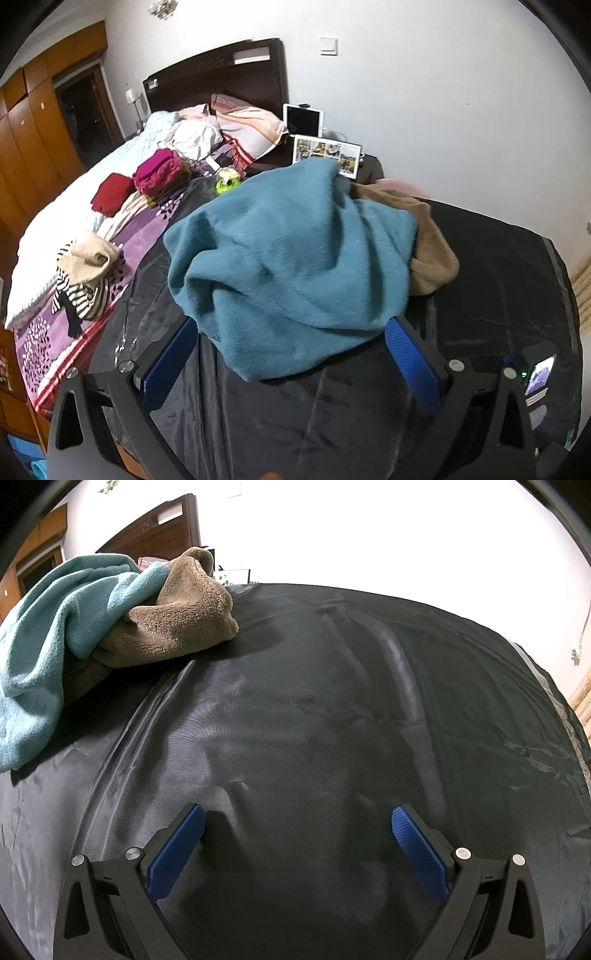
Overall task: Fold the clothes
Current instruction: 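Reach the right gripper into the pile and grasp the light-blue sweater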
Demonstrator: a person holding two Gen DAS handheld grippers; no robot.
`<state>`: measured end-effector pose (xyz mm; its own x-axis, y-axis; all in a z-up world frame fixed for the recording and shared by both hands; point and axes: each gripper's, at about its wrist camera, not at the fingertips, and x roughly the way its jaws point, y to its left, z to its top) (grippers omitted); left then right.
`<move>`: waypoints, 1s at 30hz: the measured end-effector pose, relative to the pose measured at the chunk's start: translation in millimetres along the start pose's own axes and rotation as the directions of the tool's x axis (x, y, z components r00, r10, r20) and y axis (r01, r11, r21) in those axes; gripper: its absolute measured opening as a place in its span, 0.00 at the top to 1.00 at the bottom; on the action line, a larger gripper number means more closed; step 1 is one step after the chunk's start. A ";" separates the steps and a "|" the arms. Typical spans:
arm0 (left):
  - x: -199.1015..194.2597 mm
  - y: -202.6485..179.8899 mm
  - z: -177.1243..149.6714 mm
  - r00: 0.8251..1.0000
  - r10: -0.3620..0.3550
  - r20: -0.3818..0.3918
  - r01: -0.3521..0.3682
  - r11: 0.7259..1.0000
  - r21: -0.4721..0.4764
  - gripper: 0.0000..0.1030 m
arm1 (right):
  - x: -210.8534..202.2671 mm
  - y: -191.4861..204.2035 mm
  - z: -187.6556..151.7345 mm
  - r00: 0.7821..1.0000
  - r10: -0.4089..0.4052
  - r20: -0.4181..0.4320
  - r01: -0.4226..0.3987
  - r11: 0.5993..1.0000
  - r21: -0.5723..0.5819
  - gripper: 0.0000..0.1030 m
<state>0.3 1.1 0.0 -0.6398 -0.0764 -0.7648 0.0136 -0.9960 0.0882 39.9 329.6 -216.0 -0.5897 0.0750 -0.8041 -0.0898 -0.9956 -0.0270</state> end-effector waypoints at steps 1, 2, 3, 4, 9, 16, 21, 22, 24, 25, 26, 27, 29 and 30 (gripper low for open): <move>-0.3 -1.4 -0.2 1.000 -0.001 -0.001 0.001 1.000 0.004 0.01 | 1.0 0.4 0.9 1.000 -0.003 -0.002 0.003 1.000 0.003 0.01; -0.6 -2.8 -0.5 1.000 -0.002 -0.002 0.002 1.000 0.008 0.01 | 2.1 0.9 1.8 1.000 -0.005 -0.005 0.005 1.000 0.007 0.01; -1.0 -4.2 -0.7 1.000 -0.003 -0.003 0.003 1.000 0.012 0.01 | 3.1 1.3 2.6 1.000 -0.008 -0.007 0.008 1.000 0.010 0.01; -1.1 -0.9 -3.3 1.000 -0.013 -0.001 0.013 1.000 0.001 0.01 | 4.2 1.8 3.5 1.000 -0.010 -0.010 0.011 1.000 0.014 0.01; 43.4 55.1 -3.2 0.989 -0.074 -0.127 0.061 0.992 -0.107 0.01 | 9.4 4.0 7.9 0.999 -0.023 -0.022 0.024 0.999 0.031 0.01; 86.8 115.6 -11.7 0.977 -0.030 -0.211 0.000 0.990 -0.143 0.01 | 10.6 3.0 15.2 0.997 -0.063 -0.037 0.066 0.994 0.092 0.01; 106.4 146.7 -17.3 0.971 -0.025 -0.238 -0.016 0.985 -0.170 0.01 | 11.0 8.8 29.3 0.982 -0.113 -0.151 0.138 0.977 0.165 0.01; 109.2 152.7 -18.2 0.970 -0.027 -0.244 -0.018 0.984 -0.178 0.01 | 6.0 16.7 38.2 0.986 -0.098 -0.135 0.120 0.979 0.163 0.01; 113.5 163.7 -19.8 0.968 -0.027 -0.250 -0.022 0.982 -0.188 0.01 | -6.5 35.7 59.2 0.996 -0.050 -0.079 0.062 0.986 0.152 0.01; 114.4 168.3 -21.1 0.967 -0.025 -0.252 -0.025 0.981 -0.193 0.01 | -12.8 45.2 69.7 0.998 -0.026 -0.051 0.033 0.989 0.145 0.01; 116.4 173.4 -23.6 0.967 -0.026 -0.254 -0.027 0.979 -0.200 0.01 | -19.0 54.8 80.2 1.000 -0.001 -0.024 0.005 0.991 0.137 0.01; 118.7 178.6 -26.5 0.966 -0.028 -0.257 -0.027 0.978 -0.208 0.01 | -25.2 64.3 90.7 1.000 0.024 0.004 -0.024 0.991 0.129 0.01; 121.5 186.0 -30.8 0.965 -0.028 -0.262 -0.030 0.976 -0.217 0.01 | -37.7 83.3 111.8 0.996 0.074 0.058 -0.080 0.991 0.109 0.01; 122.0 189.2 -32.8 0.964 -0.027 -0.263 -0.033 0.975 -0.220 0.01 | -44.0 92.9 122.3 0.991 0.100 0.085 -0.108 0.989 0.098 0.01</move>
<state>-49.9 -198.2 -97.5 -0.4153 -0.0594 -0.9077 0.2037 -0.9786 -0.0292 -40.7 240.8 -110.5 -0.6616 -0.0201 -0.7496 -0.1040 -0.9875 0.1183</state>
